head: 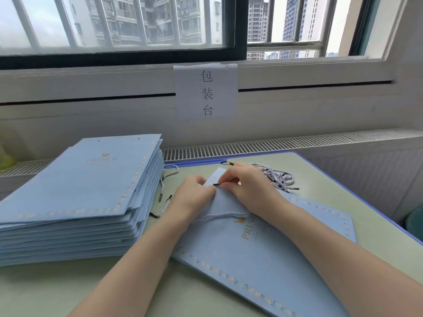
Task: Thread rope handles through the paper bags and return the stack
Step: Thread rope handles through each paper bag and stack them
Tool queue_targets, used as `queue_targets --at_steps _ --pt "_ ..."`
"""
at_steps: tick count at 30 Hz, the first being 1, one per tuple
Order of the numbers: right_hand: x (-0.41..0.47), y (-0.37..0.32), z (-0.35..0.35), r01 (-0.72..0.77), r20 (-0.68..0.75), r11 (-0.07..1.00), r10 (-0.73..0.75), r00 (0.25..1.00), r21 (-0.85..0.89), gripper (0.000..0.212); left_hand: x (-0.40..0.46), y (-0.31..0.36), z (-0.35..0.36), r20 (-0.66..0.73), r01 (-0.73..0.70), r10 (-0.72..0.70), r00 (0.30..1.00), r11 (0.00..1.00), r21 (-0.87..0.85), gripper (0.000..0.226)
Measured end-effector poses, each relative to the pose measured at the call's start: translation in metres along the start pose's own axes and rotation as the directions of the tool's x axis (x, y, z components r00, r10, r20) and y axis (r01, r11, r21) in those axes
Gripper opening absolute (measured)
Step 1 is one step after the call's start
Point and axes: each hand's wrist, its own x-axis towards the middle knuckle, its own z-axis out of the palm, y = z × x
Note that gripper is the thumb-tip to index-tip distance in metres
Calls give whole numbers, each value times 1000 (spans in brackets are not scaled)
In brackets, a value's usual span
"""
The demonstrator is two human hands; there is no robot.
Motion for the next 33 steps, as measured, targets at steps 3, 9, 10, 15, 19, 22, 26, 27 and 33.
queue_targets --at_steps 3,9,10,15,19,22,26,27,33 --pt "0 -1 3 47 8 996 -47 999 -75 8 -2 -4 1 -26 -54 53 998 996 -67 6" --pt "1 -7 12 56 11 988 -55 998 -142 7 -2 -5 0 -50 -24 17 999 990 -140 9" --pt "2 -8 11 52 -13 990 -55 998 -132 6 -2 -4 -1 -39 -7 0 999 987 -164 10" --pt "1 -9 3 86 -93 990 -96 991 -109 5 -3 0 -7 27 48 -42 999 966 -253 17" --pt "1 -10 -1 103 -132 988 -117 984 -112 13 -8 3 -17 119 121 -78 990 901 -416 26" --pt "-1 -12 -1 107 -101 986 -120 988 -127 17 -8 2 -21 162 149 -88 983 895 -421 28" --pt "2 -10 6 88 -39 984 -95 995 -154 10 -8 3 -20 147 122 -70 987 916 -383 25" --pt "2 -10 7 82 -44 983 -90 995 -165 8 -8 4 -20 142 122 -71 987 914 -386 25" --pt "2 -11 4 102 -81 963 -125 989 -249 9 -7 3 -19 131 103 -51 990 897 -430 21"
